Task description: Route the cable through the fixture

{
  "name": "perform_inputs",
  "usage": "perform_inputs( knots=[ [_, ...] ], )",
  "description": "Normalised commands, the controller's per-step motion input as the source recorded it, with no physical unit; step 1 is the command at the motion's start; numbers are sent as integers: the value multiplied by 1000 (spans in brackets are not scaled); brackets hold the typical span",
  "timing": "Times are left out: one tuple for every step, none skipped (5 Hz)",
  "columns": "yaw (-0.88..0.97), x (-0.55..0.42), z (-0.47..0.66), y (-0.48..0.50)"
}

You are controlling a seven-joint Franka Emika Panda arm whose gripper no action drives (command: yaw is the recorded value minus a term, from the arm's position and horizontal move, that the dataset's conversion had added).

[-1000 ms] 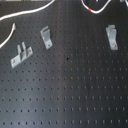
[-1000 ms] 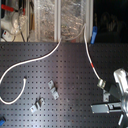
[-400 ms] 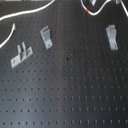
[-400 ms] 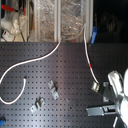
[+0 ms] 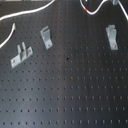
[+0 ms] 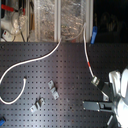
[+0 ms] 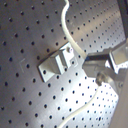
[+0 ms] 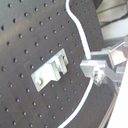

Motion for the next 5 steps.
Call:
perform_inputs(
  knots=[
    [706,-272,101,-59],
    [277,-171,2,-22],
    [0,-8,66,0],
    [297,-88,202,-90],
    [420,-206,85,-168]
  ],
)
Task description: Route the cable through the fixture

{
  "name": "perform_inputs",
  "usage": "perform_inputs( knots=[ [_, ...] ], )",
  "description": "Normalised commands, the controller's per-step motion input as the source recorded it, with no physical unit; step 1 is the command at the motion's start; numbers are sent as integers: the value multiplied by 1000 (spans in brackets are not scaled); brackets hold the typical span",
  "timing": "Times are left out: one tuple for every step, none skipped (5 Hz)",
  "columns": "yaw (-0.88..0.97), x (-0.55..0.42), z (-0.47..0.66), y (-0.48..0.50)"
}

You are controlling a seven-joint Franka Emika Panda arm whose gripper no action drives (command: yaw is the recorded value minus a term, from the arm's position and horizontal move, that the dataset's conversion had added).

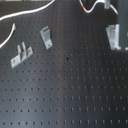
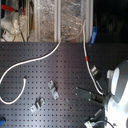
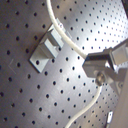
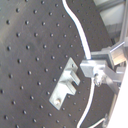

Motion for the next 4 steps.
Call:
perform_inputs(
  knots=[
    [0,-6,0,-17],
    [197,-232,5,-217],
    [243,-287,7,-223],
    [0,-5,0,-19]
  ],
)
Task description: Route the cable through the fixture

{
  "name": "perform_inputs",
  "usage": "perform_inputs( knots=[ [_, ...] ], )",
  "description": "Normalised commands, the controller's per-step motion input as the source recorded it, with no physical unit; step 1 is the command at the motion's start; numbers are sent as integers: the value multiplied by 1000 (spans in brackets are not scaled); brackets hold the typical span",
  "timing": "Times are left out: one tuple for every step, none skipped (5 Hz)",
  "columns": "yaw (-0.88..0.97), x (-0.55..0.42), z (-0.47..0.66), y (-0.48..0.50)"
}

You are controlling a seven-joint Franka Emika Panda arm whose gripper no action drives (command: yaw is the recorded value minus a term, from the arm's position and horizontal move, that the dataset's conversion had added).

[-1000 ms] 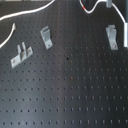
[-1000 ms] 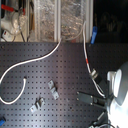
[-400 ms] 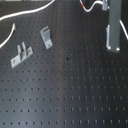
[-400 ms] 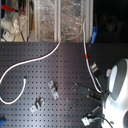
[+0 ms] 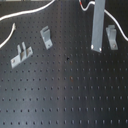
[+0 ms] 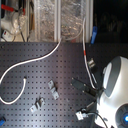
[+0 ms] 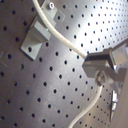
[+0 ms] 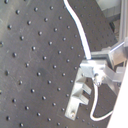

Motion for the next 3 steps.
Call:
perform_inputs(
  knots=[
    [194,-304,7,-120],
    [466,-303,6,28],
    [763,-188,23,78]
  ],
)
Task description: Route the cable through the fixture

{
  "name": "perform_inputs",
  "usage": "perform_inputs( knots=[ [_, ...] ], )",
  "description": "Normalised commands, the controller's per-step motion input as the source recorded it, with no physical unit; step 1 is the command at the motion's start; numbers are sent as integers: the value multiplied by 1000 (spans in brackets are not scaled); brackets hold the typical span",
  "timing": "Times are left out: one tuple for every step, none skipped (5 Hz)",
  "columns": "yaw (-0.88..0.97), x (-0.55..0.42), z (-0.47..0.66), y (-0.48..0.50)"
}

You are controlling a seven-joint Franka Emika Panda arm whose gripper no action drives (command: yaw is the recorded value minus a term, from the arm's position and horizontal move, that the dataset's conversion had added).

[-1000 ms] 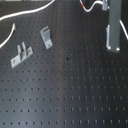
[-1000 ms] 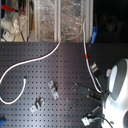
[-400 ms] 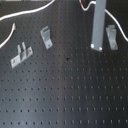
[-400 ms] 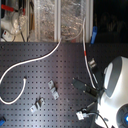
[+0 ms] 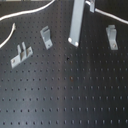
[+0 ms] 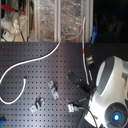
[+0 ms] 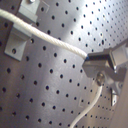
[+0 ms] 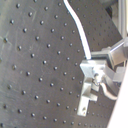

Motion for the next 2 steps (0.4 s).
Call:
perform_inputs(
  knots=[
    [557,-12,20,118],
    [23,255,3,65]
  ],
)
